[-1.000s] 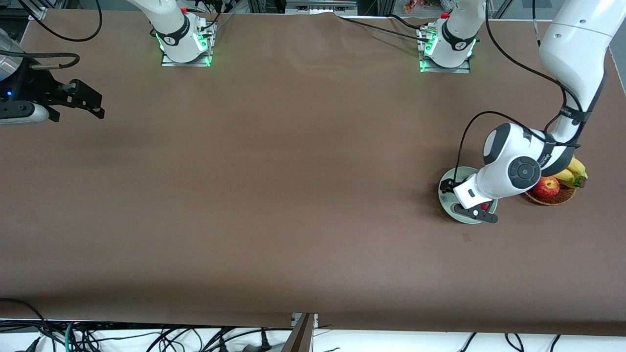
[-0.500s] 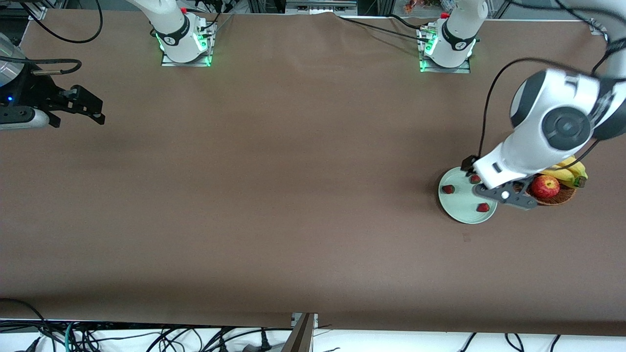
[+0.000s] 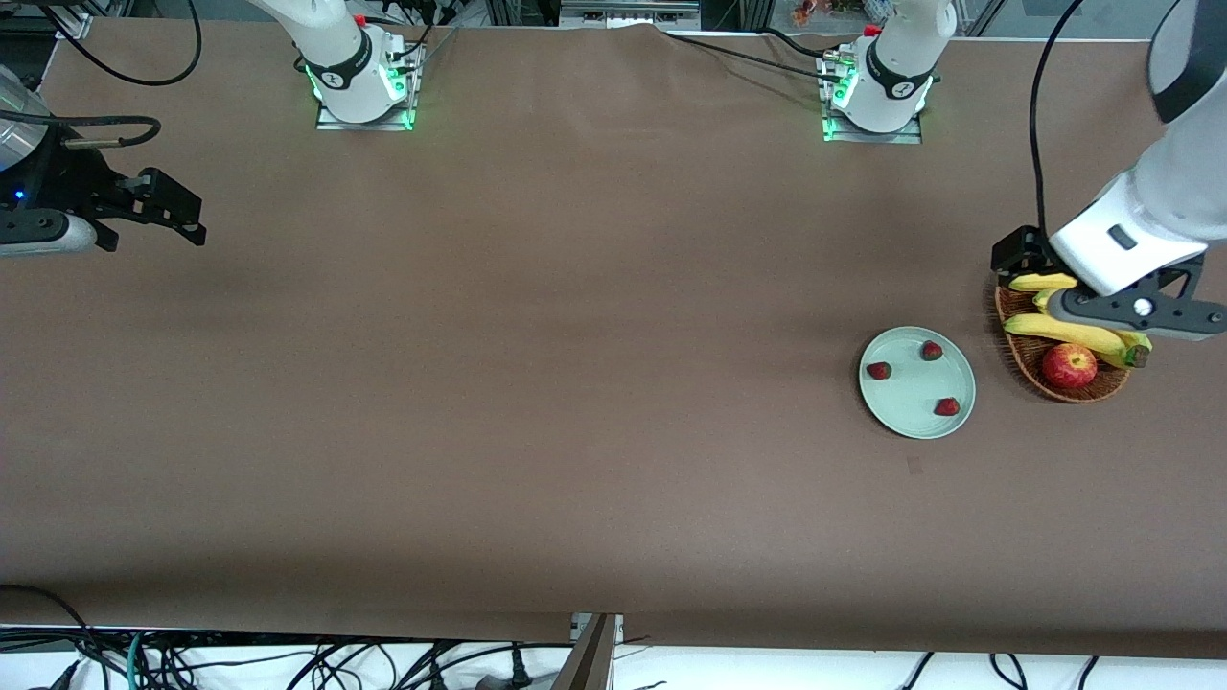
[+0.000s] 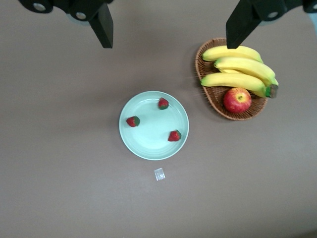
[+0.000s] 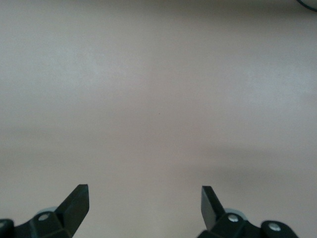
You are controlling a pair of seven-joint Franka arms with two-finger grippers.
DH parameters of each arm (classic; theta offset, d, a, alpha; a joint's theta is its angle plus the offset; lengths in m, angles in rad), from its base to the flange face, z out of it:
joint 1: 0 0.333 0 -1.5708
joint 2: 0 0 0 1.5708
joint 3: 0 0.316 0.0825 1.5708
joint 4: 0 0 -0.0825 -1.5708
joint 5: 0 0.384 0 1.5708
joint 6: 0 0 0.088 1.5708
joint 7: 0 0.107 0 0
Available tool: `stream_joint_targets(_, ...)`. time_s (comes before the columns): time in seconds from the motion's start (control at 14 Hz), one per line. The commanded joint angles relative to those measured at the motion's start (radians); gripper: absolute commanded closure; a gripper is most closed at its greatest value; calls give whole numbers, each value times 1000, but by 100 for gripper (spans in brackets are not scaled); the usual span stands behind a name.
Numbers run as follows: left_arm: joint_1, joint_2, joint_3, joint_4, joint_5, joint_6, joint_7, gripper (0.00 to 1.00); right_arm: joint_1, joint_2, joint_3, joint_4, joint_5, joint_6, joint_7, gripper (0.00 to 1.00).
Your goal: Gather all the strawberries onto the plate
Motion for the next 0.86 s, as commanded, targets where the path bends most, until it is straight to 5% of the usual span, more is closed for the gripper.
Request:
stream_joint_targets(0.0,-115,-52,204,-19,-124,-13,7,0,-6,6,11,20,-11,-4,8,0)
stream_joint_targets(0.29,-303,-210,471,-243,-225,136,13,0,-6,6,11,20,-11,-6,8,0)
stream_joint_targets(0.43,-353,-288,502,-347,-215,203,5,0,-6,6,11,20,-11,-6,8,0)
stream_joint_targets(0.79,-357,-279,502,-345,-215,202,2,0,-6,4,11,20,-11,-6,8,0)
